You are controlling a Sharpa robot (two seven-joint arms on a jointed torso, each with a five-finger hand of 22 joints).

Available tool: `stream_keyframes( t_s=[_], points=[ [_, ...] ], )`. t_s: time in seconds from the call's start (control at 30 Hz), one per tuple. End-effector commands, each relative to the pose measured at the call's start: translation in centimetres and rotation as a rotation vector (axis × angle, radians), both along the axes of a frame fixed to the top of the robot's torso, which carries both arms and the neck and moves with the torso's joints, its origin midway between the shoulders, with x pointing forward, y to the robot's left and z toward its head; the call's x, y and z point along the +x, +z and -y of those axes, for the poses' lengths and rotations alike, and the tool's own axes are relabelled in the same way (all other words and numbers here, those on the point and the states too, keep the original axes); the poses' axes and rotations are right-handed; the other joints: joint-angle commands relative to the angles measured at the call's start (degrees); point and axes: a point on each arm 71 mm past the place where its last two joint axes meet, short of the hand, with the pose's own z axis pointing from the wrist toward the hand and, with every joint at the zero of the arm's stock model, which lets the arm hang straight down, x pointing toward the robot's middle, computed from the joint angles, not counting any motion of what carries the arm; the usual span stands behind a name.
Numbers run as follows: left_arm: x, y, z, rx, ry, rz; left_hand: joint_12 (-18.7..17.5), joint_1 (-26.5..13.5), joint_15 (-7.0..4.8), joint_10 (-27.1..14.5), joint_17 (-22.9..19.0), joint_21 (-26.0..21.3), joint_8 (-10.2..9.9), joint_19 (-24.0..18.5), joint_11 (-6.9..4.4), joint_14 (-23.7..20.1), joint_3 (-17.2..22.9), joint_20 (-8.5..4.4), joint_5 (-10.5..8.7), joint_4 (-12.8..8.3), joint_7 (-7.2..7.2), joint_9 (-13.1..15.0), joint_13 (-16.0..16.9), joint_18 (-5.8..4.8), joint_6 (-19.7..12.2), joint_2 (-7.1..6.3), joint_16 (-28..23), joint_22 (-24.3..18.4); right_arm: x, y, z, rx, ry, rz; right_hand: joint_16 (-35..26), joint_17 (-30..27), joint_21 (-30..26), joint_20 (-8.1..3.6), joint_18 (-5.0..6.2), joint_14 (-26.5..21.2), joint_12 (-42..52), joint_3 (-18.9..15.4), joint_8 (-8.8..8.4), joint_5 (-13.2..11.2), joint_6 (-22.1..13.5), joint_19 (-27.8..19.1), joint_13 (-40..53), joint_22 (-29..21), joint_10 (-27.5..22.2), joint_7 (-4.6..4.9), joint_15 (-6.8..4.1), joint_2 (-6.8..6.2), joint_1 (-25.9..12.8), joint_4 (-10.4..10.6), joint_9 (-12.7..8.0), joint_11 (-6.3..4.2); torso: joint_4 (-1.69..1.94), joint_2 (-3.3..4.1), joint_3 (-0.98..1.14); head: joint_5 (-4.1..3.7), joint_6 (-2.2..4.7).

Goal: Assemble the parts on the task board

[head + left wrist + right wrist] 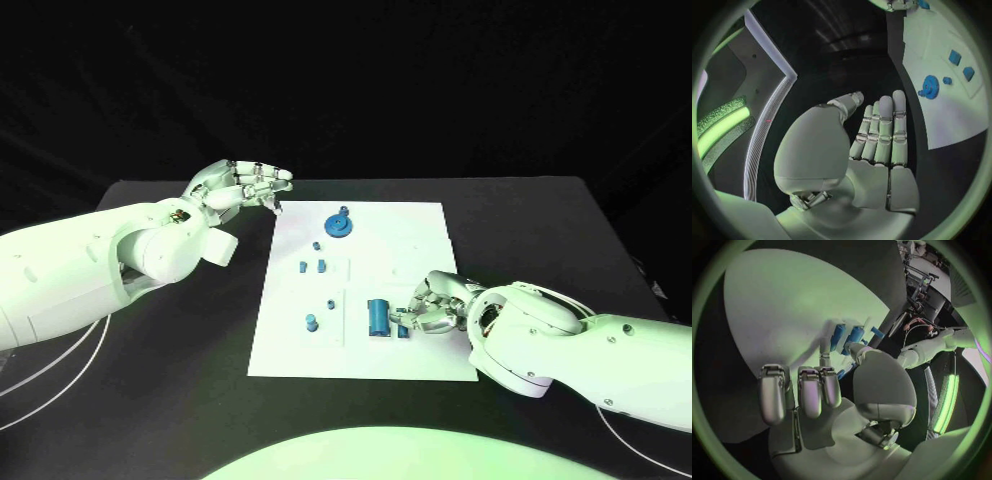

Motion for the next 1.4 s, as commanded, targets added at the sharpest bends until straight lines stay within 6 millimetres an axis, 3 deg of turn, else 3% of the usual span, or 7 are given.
stream_keyframes(
  t_s=[0.03,0.07,0.13,0.17,0.4,0.67,1.4],
  points=[
    [0.0,0.1,0.2,-0.008,-0.015,0.003,0.3,0.2,0.09,-0.3,-0.1,-0.4,0.4,-0.1,0.06,-0.5,0.0,0.35,0.31,0.3,-0.01,0.0,0.0,0.3,-0.4,0.35,0.1,0.0,-0.2,0.0,-0.3,0.001,0.029,0.006,0.4,14.1,0.3,-0.28,-0.27,5.9,0.3,-1.6,0.32,-1.4,0.4,4.6,13.7,13.8,4.9,-0.1,-0.46,0.48,-1.1,0.1,0.1,-0.51,0.01,0.02,-0.01,0.04,0.03],
    [0.0,0.1,0.2,-0.008,-0.015,0.003,0.3,0.2,0.09,-0.3,-0.1,-0.4,0.4,-0.1,0.06,-0.5,0.0,0.35,0.31,0.3,-0.01,0.0,0.0,0.3,-0.4,0.35,0.1,0.0,-0.2,0.0,-0.3,0.001,0.029,0.006,0.3,14.1,0.3,-0.29,-0.28,5.9,0.3,-1.8,0.32,-1.4,0.4,4.6,13.7,13.8,4.9,-0.1,-0.46,0.55,-1.2,0.1,0.1,-0.51,0.01,0.03,-0.01,0.04,0.03],
    [0.0,0.1,0.2,-0.008,-0.015,0.003,0.3,0.2,0.09,-0.3,-0.1,-0.4,0.4,-0.1,0.06,-0.5,0.0,0.35,0.31,0.3,-0.01,0.0,0.0,0.3,-0.4,0.35,0.1,0.0,-0.2,0.1,-0.3,0.002,0.03,0.007,0.3,14.1,0.3,-0.34,-0.28,5.9,0.2,-3.4,0.36,3.7,0.4,4.6,13.7,13.8,4.9,-0.14,-0.56,0.5,-2.0,0.0,0.2,-0.55,0.01,0.03,-0.01,0.04,0.03],
    [0.0,0.1,0.2,-0.008,-0.015,0.002,0.3,0.2,0.09,-0.3,-0.1,-0.4,0.4,-0.1,0.06,-0.5,0.0,0.35,0.31,0.3,-0.01,0.0,0.0,0.3,-0.4,0.35,0.1,0.0,-0.2,0.1,-0.4,0.003,0.031,0.007,0.3,14.0,0.3,-0.4,-0.27,5.9,0.3,-3.9,0.38,5.0,0.3,4.6,13.7,13.8,4.9,-0.17,-0.52,0.5,-2.0,-0.1,0.3,-0.58,0.01,0.01,-0.02,0.04,-0.03],
    [0.0,0.1,0.2,-0.008,-0.015,0.002,0.3,0.1,0.1,-0.4,-0.1,-0.4,0.4,-0.1,0.07,-0.5,0.0,0.36,0.31,0.4,0.0,-0.1,-0.1,0.3,-0.4,0.36,0.1,0.0,-0.2,0.1,-0.3,0.0,0.037,0.008,0.4,14.1,0.3,-0.39,-0.28,5.9,0.3,-4.0,0.38,5.5,0.3,4.6,13.7,13.8,4.9,-0.18,-0.54,0.68,-1.6,-0.3,0.3,-0.59,0.03,0.01,-0.02,0.04,-0.1],
    [0.0,0.1,0.1,-0.007,-0.013,0.002,0.3,0.1,0.1,-0.4,-0.1,-0.4,0.4,-0.1,0.07,-0.5,0.0,0.36,0.31,0.4,0.0,-0.1,-0.1,0.3,-0.4,0.36,0.1,0.0,-0.3,0.0,0.3,-0.005,0.052,0.002,0.3,14.0,0.3,-0.38,-0.28,5.9,0.2,-4.1,0.19,4.0,0.1,4.6,13.7,13.8,4.9,-0.1,-0.51,0.25,3.9,-2.5,0.3,-0.54,0.01,0.01,-0.01,0.22,0.0],
    [0.0,0.0,0.0,-0.004,-0.008,0.0,0.3,0.1,0.11,-0.4,-0.1,-0.4,0.4,-0.1,0.07,-0.5,0.0,0.37,0.32,0.5,-0.01,-0.1,-0.1,0.3,-0.5,0.41,0.1,0.0,-1.1,-0.1,1.4,0.015,0.057,-0.036,0.3,14.0,0.3,-0.33,-0.28,5.9,0.2,-4.9,0.11,2.9,0.1,4.6,13.7,13.8,4.9,-0.03,-0.45,-0.06,3.9,-2.0,0.2,-0.47,0.01,0.06,0.02,0.29,0.12]
  ],
)
